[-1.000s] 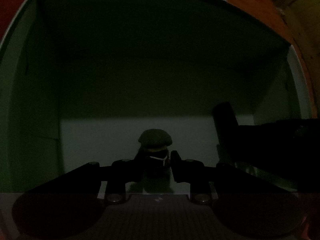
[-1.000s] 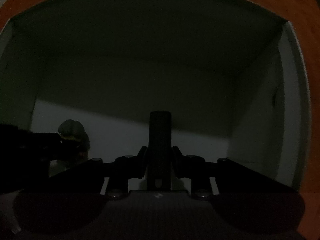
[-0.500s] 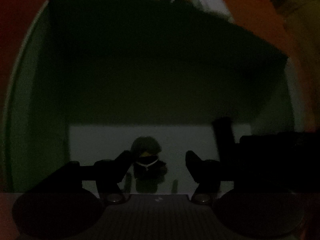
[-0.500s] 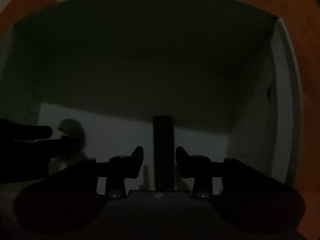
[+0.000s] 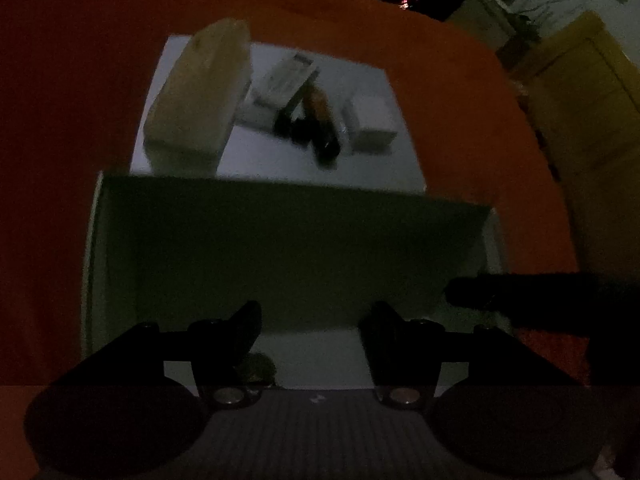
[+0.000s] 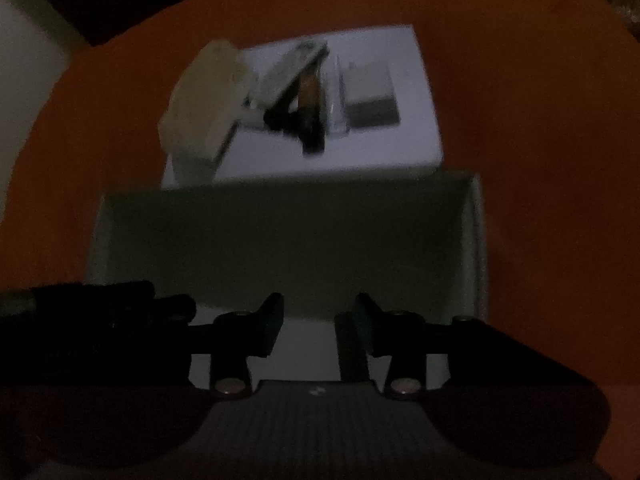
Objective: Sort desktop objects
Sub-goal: 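Move both tools back out of the box toward the paper sheet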
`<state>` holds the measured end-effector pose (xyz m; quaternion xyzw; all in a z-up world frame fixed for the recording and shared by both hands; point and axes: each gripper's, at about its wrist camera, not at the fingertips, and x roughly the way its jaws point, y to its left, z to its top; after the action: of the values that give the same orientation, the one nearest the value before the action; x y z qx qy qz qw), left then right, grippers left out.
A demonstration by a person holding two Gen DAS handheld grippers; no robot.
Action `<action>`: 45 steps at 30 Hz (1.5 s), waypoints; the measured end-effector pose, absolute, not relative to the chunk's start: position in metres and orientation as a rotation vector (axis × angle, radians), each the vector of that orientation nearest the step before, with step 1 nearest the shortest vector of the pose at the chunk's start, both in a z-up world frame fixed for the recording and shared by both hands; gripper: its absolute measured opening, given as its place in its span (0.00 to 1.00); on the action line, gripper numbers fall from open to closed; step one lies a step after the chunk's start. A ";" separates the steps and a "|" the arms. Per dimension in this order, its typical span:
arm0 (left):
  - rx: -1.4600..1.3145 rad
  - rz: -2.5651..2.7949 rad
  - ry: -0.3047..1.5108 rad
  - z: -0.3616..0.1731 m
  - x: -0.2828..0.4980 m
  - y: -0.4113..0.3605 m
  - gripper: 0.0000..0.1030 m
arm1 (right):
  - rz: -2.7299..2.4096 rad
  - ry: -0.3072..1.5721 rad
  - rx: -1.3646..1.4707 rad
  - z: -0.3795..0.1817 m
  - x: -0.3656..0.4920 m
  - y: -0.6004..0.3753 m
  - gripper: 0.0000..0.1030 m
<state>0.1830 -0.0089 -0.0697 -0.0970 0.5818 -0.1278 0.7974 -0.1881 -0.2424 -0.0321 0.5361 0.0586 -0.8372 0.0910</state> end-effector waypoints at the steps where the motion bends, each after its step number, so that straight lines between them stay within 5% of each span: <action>1: -0.200 -0.278 1.244 -0.065 0.185 -0.010 0.55 | -2.499 0.167 1.577 -0.025 -0.191 -0.241 0.43; 12: -0.048 -0.310 1.182 -0.050 0.230 -0.022 0.55 | -2.566 0.131 1.395 0.037 -0.231 -0.244 0.43; 16: -0.096 -0.342 1.119 -0.049 0.247 -0.022 0.67 | -2.588 0.140 1.373 0.040 -0.253 -0.241 0.44; 31: -0.139 -0.351 0.929 -0.074 0.317 -0.018 0.65 | -2.665 0.185 1.331 0.030 -0.341 -0.221 0.50; 45: -0.478 -0.101 1.228 -0.168 0.371 -0.017 0.65 | -2.669 0.260 1.430 -0.045 -0.400 -0.238 0.59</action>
<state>0.3705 -0.0165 -0.1677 -0.2220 0.5703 -0.0467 0.7895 -0.3999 -0.2376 -0.0452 0.4699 0.0853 -0.8771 0.0511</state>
